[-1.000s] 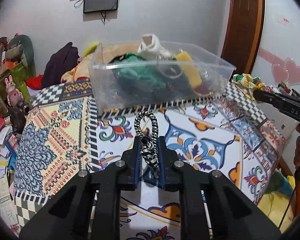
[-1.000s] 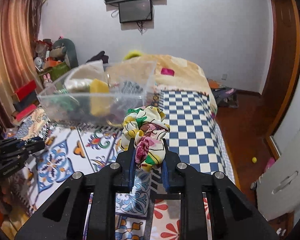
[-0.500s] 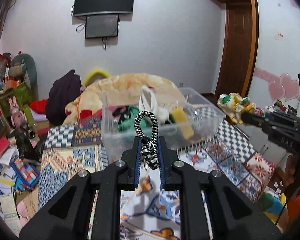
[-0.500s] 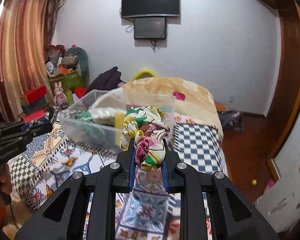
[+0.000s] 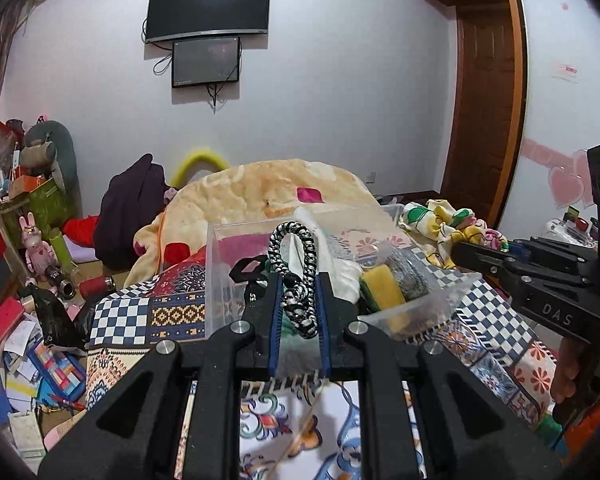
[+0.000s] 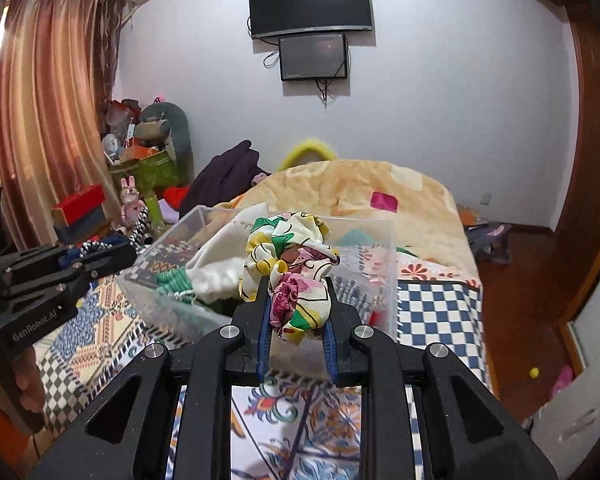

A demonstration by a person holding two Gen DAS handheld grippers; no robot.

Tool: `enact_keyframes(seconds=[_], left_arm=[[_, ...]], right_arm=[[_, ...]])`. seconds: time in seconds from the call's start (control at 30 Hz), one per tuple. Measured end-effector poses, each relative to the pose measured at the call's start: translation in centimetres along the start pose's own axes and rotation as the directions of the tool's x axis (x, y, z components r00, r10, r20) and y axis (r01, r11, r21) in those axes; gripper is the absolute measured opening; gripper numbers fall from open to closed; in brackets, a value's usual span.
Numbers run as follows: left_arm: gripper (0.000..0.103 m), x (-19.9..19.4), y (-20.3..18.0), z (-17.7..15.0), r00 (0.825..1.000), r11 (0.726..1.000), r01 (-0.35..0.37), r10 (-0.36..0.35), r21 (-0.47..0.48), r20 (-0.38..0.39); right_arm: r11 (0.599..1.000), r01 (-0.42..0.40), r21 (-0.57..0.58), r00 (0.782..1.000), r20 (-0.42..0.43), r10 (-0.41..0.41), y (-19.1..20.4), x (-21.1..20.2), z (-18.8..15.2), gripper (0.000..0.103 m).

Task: Organize soft objects
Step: 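Drop the bracelet and scrunchie into the clear box by opening both tools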

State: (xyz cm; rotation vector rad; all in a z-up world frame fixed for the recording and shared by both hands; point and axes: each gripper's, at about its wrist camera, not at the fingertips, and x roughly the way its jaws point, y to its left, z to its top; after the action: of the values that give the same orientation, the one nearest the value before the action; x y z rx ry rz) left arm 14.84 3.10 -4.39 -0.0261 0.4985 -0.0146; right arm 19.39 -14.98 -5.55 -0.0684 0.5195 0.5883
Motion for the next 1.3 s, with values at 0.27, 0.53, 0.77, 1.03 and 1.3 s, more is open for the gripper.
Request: enact_keyframes(seconds=[0.27,0.53,0.77,1.03,1.3], left_arm=[[0.015,3.1,0.5,0.4,0.999,1.0,-0.015,0.015,-0.012,-0.036],[0.015,6.1,1.0,-0.1,0.994,0.999,-0.035,0.032,-0.023,-0.1],[0.025,7.0,1.6,-0.6,0.99,0.998,-0.034,0.027,-0.051,-0.137],[0.052,5.8,1.5,-1.1,0.993,0.999,-0.037,0.032,-0.039,-0.113],[0.053,2.9,1.9,-0.5,0.997,0.998,-0.012,0.007,-0.061,-0.074]], right_arm=[[1.0,0.003,0.025,1.0,-0.022,-0.002,-0.2,2.0,0.4,0.019],[1.0,0.021,-0.015,0.997,-0.078,-0.022,0.4,4.4,0.4,0.02],[0.999,0.036,-0.034,0.993,-0.114,-0.04,0.5,5.4,0.0,0.028],[0.995,0.076,-0.06,0.993,-0.087,-0.081,0.4,4.4,0.1,0.068],[0.994,0.082,-0.07,0.995,-0.042,-0.085,0.2,1.7,0.5,0.071]])
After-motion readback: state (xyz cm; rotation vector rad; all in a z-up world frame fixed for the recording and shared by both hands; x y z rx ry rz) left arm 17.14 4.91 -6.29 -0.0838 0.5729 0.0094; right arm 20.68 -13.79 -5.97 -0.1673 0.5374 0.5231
